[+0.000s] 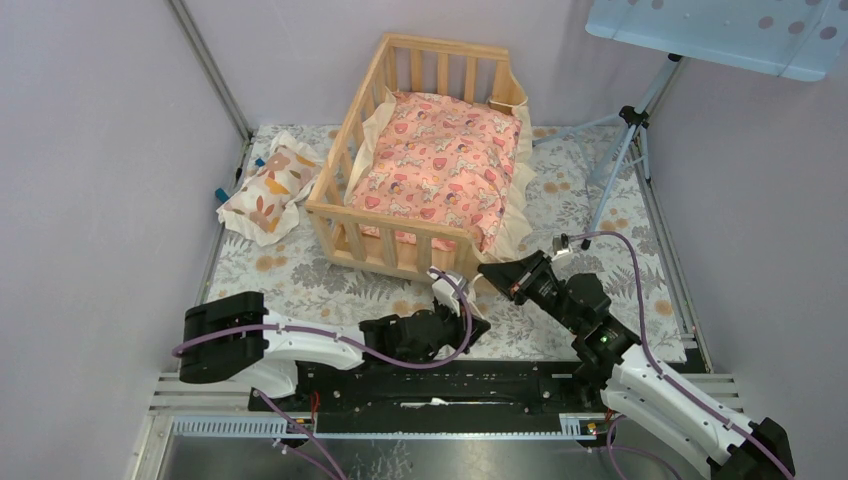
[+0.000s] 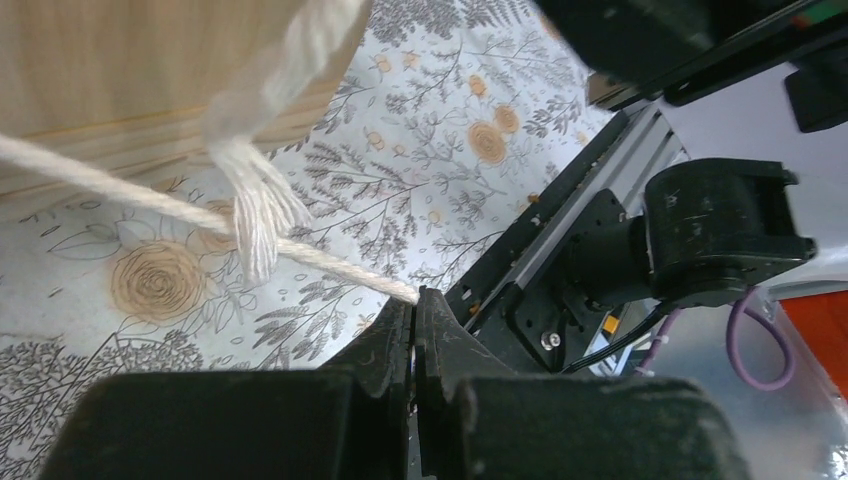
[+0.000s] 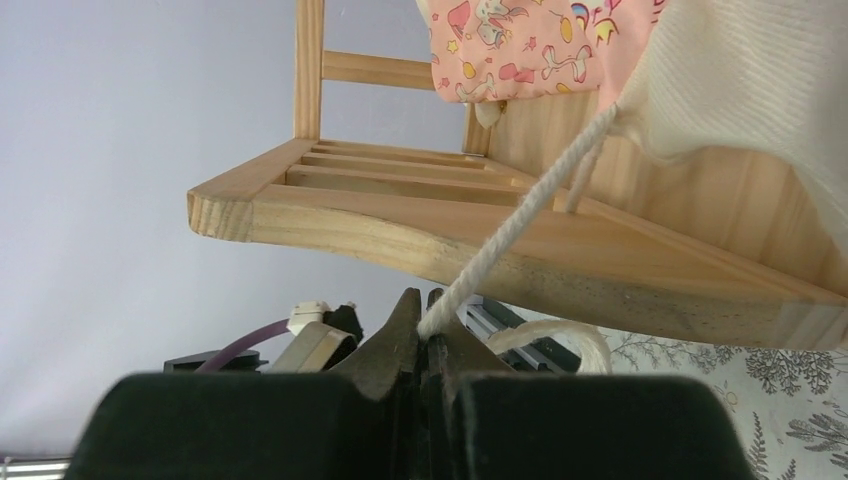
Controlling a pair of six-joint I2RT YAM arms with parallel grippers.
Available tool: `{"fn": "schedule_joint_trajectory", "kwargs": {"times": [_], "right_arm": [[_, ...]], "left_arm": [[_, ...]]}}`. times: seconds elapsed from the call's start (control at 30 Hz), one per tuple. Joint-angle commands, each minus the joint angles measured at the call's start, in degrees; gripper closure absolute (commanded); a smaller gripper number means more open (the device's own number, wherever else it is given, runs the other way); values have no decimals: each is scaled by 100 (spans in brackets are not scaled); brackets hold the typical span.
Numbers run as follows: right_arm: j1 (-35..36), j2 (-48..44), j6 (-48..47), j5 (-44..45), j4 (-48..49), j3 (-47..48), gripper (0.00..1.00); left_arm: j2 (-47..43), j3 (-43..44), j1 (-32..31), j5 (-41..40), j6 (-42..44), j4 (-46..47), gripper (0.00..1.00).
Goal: Set up the pet bed
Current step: Tie the ropes to the bed frame.
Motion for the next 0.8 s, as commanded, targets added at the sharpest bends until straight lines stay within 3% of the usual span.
{"fn": "schedule_joint_trajectory", "kwargs": {"times": [0.0, 0.37, 0.77], "right_arm": [[-23, -64, -210, -221, 93, -75, 100], [-20, -164, -357, -770, -250, -261, 100], [-19, -209, 132, -822, -51, 188, 100]], "left_arm": [[55, 327, -82, 103, -25, 457, 100], [46, 175, -83, 41, 54, 756, 100], [124, -813, -92, -148, 46, 1675, 100]]}}
